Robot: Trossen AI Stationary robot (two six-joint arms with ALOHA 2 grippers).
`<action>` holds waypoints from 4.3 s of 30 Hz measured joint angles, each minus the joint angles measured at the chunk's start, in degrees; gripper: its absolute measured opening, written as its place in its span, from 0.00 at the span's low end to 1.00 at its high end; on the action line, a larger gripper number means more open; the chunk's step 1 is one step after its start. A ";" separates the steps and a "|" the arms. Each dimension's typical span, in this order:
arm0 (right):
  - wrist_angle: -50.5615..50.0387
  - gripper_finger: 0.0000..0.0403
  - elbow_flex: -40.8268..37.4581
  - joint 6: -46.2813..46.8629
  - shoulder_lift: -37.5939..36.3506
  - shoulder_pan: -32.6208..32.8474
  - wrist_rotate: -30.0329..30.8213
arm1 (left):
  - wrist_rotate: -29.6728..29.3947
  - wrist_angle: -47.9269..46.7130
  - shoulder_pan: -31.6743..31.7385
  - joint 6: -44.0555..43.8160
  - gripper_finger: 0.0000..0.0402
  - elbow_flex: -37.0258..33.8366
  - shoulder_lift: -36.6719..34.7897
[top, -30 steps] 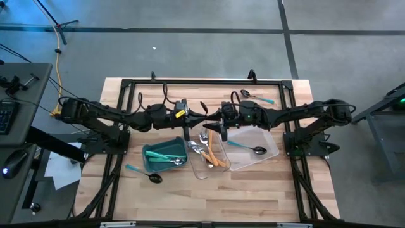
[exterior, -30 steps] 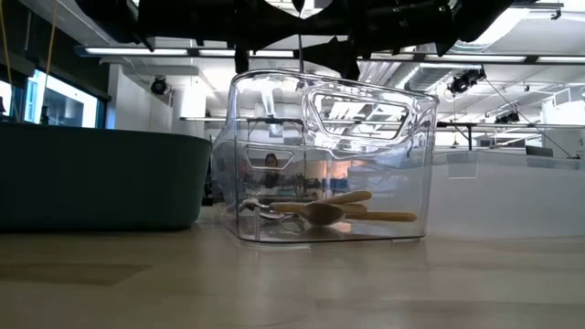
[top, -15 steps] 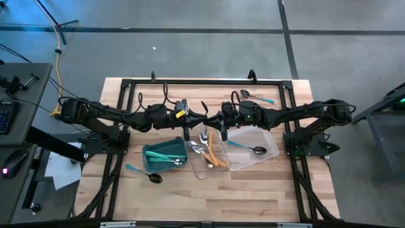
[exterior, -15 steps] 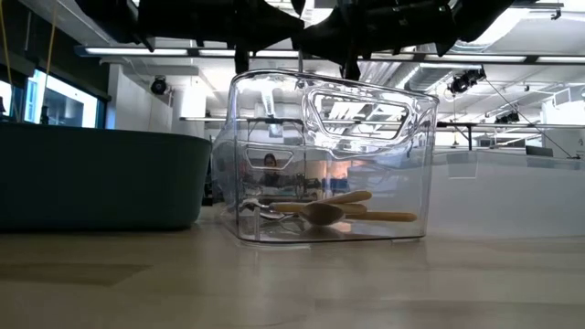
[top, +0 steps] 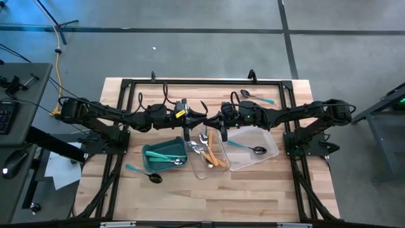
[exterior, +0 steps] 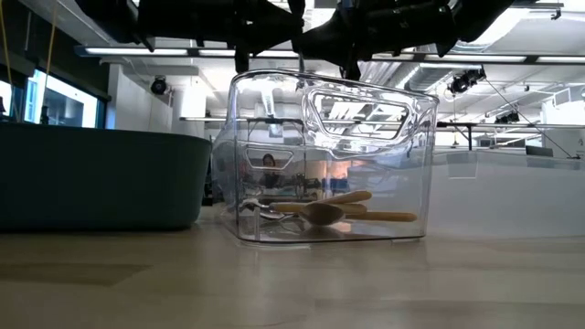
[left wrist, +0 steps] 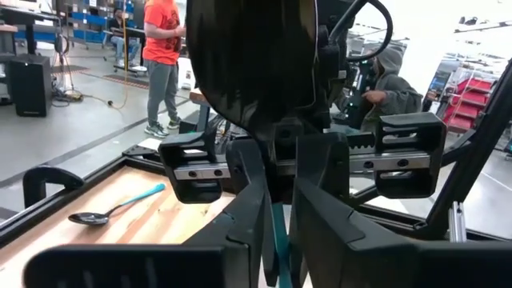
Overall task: Sort silverware by color (type)
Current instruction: Put the blue spoon into the white bin
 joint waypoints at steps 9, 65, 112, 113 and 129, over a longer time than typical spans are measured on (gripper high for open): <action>-0.12 0.01 0.00 -0.34 0.00 0.00 -0.35 | 0.02 -0.39 0.00 -1.85 0.30 0.00 -0.43; -18.78 0.00 -6.51 -9.28 -17.81 -2.71 0.26 | -0.50 -10.48 -0.04 -2.13 0.02 -14.40 -25.92; -83.88 0.00 3.72 -10.03 -1.92 9.97 6.10 | -2.03 -10.32 -0.04 -3.02 0.00 -14.45 -25.92; -83.46 0.00 3.72 -10.25 -1.01 9.45 6.08 | -2.03 -10.32 -0.04 -3.04 0.00 -14.45 -25.92; -79.34 0.00 3.72 -10.49 7.85 4.44 4.39 | -1.86 -10.19 -0.04 -3.17 0.00 -14.45 -25.92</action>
